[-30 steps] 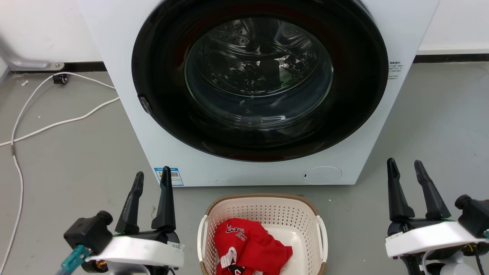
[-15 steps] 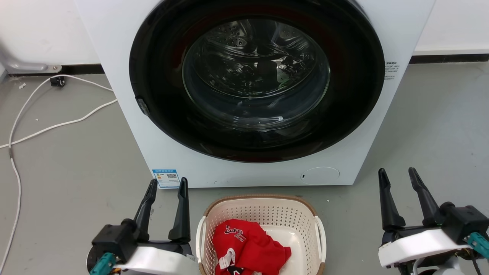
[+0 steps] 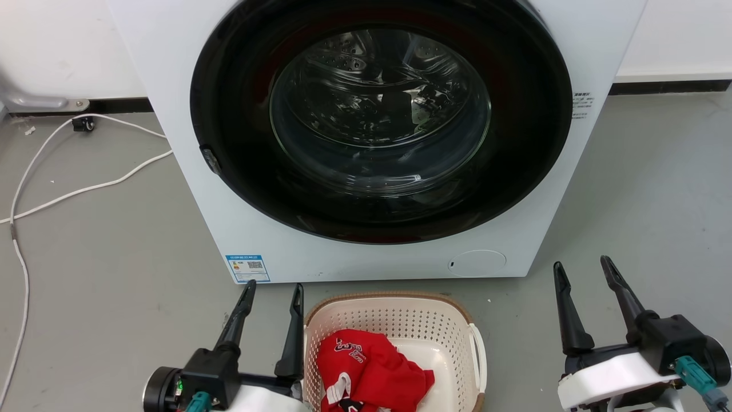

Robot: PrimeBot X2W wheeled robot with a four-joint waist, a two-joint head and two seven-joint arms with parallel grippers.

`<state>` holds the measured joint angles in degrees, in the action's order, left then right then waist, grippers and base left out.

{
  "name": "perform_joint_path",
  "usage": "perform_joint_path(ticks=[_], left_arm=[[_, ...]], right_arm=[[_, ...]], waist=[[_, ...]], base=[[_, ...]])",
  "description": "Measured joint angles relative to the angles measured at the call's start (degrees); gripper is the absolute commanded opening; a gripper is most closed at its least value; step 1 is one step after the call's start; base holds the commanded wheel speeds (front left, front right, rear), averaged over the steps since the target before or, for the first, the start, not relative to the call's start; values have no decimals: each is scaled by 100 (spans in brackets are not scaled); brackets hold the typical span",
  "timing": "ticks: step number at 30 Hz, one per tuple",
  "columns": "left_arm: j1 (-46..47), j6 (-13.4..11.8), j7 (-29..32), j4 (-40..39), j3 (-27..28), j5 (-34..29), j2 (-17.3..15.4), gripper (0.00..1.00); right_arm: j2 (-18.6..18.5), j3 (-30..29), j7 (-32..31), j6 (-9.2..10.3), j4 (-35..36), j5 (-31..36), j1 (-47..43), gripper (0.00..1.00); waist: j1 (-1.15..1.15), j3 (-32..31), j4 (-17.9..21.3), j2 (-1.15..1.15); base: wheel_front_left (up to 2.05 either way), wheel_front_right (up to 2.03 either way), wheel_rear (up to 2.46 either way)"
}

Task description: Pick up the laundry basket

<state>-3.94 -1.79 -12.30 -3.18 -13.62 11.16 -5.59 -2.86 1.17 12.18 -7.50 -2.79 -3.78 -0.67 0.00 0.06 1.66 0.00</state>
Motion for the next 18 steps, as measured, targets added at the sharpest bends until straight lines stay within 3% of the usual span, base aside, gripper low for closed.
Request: perform_joint_path(ticks=[18], left_arm=[[-156,288,-188,215,197,-411,191,100]], right_arm=[[-1,3,198,0,-250,171,-50,100]], waist=[[0,57,2,0]], base=[[0,0,0]])
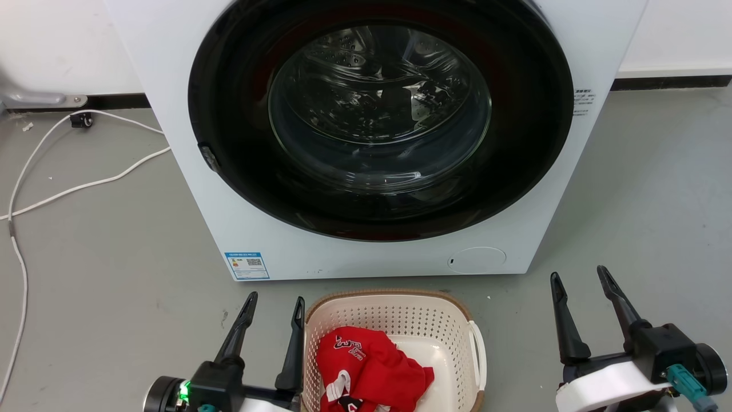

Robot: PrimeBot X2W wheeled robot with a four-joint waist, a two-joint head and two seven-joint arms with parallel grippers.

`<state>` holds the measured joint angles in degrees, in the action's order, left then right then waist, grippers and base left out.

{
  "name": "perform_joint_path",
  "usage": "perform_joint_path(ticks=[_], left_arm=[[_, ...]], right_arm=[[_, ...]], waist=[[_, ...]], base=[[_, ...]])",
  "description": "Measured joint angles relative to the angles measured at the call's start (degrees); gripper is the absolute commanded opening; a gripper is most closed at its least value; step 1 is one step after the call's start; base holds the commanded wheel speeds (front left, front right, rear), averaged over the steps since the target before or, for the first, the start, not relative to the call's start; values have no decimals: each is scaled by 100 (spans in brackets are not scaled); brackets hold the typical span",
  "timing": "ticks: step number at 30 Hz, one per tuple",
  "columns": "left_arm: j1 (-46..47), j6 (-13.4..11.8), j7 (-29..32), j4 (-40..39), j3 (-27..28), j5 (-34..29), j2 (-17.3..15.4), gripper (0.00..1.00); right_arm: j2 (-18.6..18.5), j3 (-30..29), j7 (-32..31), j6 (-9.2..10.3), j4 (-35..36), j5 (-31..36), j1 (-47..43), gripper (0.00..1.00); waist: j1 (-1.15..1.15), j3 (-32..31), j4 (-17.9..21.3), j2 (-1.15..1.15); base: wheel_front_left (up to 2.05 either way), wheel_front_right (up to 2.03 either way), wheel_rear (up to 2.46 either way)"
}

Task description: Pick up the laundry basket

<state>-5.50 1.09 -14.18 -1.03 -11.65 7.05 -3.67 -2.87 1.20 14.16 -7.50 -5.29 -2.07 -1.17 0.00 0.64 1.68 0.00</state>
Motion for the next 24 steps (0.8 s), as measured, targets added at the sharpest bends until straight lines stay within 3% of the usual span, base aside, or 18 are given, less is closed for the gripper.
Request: perform_joint_path(ticks=[8,24], left_arm=[[-5,20,-74,108,-21,-431,40,100],[-10,88,-88,224,104,-332,74,100]], right_arm=[[0,53,80,0,80,203,1,100],[0,52,92,0,48,4,-1,100]], waist=[[0,16,35,0],[0,20,25,0]], base=[[0,0,0],[0,0,0]])
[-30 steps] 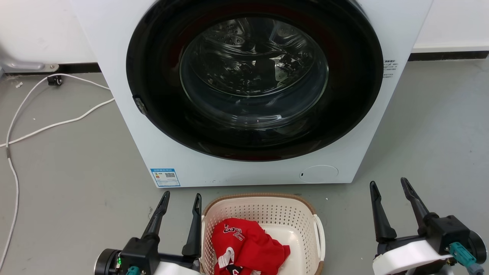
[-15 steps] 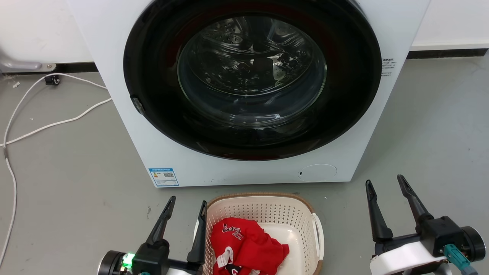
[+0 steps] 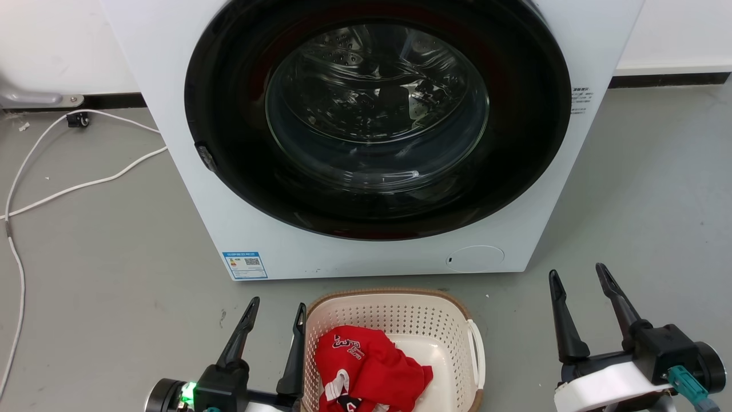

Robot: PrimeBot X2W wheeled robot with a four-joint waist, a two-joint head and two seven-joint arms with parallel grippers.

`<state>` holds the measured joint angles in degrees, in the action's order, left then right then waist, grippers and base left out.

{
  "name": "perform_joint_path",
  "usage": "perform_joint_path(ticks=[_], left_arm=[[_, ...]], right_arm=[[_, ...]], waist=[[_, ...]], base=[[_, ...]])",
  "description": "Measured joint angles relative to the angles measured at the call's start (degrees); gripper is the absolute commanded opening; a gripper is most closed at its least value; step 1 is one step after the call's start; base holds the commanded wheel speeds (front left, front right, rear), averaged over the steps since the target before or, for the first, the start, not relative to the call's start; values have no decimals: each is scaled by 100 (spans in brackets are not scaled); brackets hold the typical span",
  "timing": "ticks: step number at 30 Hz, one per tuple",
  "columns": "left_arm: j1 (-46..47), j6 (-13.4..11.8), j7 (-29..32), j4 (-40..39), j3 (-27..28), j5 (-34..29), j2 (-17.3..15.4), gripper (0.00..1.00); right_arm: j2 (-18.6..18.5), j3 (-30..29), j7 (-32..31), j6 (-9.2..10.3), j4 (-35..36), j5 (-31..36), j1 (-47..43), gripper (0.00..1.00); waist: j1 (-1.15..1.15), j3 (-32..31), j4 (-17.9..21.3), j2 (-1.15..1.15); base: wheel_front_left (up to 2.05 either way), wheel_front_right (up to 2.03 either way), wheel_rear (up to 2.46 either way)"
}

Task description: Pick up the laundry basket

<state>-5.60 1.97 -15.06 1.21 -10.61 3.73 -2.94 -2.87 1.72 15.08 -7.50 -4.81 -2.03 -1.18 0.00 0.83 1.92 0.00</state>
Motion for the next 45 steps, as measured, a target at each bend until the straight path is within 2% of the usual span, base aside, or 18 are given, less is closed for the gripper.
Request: perform_joint_path(ticks=[15,27,36,45], left_arm=[[62,13,-1,54,-31,133,2,100],[916,296,-1,512,181,38,-9,100],[2164,459,0,1656,437,34,-279,100],[3445,523,-1,3318,399,163,-590,100]], right_arm=[[0,-4,0,0,3,-7,68,100],[0,15,1,0,-371,176,850,100],[-3,-8,-260,-1,-1115,537,1795,100],[-1,70,-871,-1,-2291,183,2836,100]], waist=[[0,274,-9,0],[0,1426,-10,0],[-1,2603,-26,0],[-1,3569,9,0]], base=[[0,0,0],[0,0,0],[0,0,0],[0,0,0]])
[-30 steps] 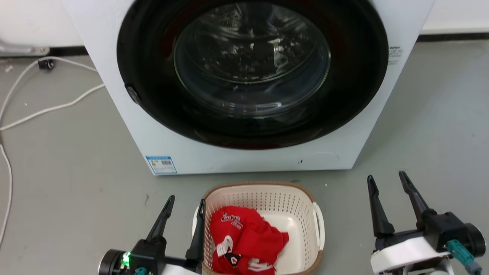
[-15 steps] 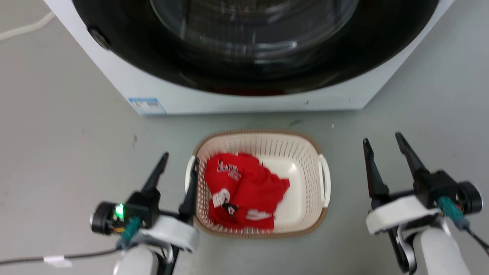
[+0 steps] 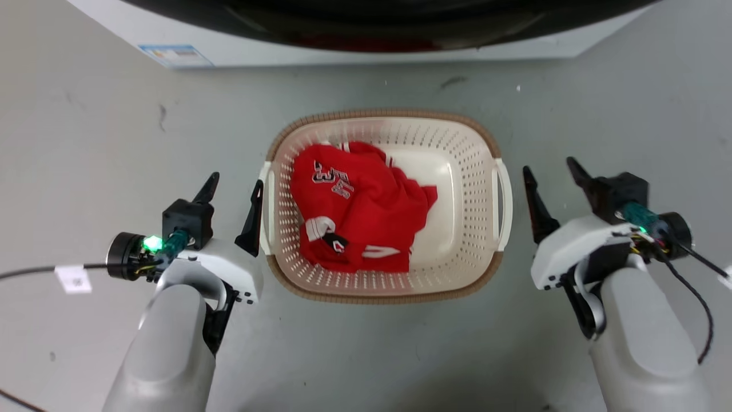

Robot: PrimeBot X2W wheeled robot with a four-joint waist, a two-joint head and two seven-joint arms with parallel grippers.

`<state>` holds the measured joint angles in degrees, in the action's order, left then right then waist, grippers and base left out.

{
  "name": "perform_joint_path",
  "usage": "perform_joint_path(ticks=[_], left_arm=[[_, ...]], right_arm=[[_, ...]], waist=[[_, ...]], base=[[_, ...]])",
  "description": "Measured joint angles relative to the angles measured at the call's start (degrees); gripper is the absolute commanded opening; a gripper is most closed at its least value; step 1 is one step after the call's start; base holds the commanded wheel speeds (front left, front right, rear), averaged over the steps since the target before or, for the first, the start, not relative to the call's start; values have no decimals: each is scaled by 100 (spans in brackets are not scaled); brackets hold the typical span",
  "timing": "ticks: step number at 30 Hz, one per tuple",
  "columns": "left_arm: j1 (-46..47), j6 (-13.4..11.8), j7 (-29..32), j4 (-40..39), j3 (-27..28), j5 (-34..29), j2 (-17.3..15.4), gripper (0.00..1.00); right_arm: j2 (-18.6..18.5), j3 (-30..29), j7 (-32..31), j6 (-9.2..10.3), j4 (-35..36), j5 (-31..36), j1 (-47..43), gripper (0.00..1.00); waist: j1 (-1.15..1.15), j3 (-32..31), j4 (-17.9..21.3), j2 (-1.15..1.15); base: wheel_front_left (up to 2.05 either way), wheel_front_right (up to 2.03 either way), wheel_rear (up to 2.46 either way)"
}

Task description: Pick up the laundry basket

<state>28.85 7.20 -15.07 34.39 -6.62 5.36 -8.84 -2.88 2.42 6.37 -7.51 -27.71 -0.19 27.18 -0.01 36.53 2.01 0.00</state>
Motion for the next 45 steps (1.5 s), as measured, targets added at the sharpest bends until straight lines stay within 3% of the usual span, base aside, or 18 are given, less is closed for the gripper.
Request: perform_joint_path(ticks=[7,13,27,39,40,41,42,43,44,45], left_arm=[[967,21,130,1490,-693,590,-120,100],[1677,30,623,2035,-1715,1451,-392,100],[2447,31,2050,1890,-3796,3496,-1001,100],[2715,31,2201,1819,-4909,4535,-1232,100],[2744,35,2196,1847,-4953,4604,-1233,96],[2770,35,2196,1863,-5018,4680,-1233,45],[2789,36,2195,1863,-5072,4745,-1226,1],[2805,36,2189,1866,-5113,4821,-1217,0],[2808,38,2194,1855,-5169,4908,-1212,0],[2813,43,2197,1828,-5232,4981,-1194,0]], right_arm=[[7,227,-354,0,-1251,-289,982,100],[7,346,-601,0,-2234,-479,1702,100],[1,765,-1254,0,-3830,-786,2874,100],[2,802,-1316,0,-4310,-740,3244,100],[2,793,-1313,0,-4332,-738,3258,100],[1,799,-1323,0,-4352,-732,3268,100],[1,794,-1330,0,-4369,-732,3277,69],[1,777,-1345,0,-4384,-733,3287,23],[1,776,-1345,0,-4398,-731,3300,0],[1,782,-1346,-1,-4410,-730,3307,0]], waist=[[0,546,24,0],[0,914,-10,0],[0,1494,-96,0],[1,1671,-191,0],[1,1683,-195,0],[1,1696,-202,0],[1,1712,-209,0],[1,1728,-216,0],[1,1742,-221,0],[1,1751,-225,0]], base=[[0,0,0],[0,0,0],[0,0,0],[0,0,0],[0,0,0],[0,0,0],[0,0,0],[0,0,0],[0,0,0],[0,0,0]])
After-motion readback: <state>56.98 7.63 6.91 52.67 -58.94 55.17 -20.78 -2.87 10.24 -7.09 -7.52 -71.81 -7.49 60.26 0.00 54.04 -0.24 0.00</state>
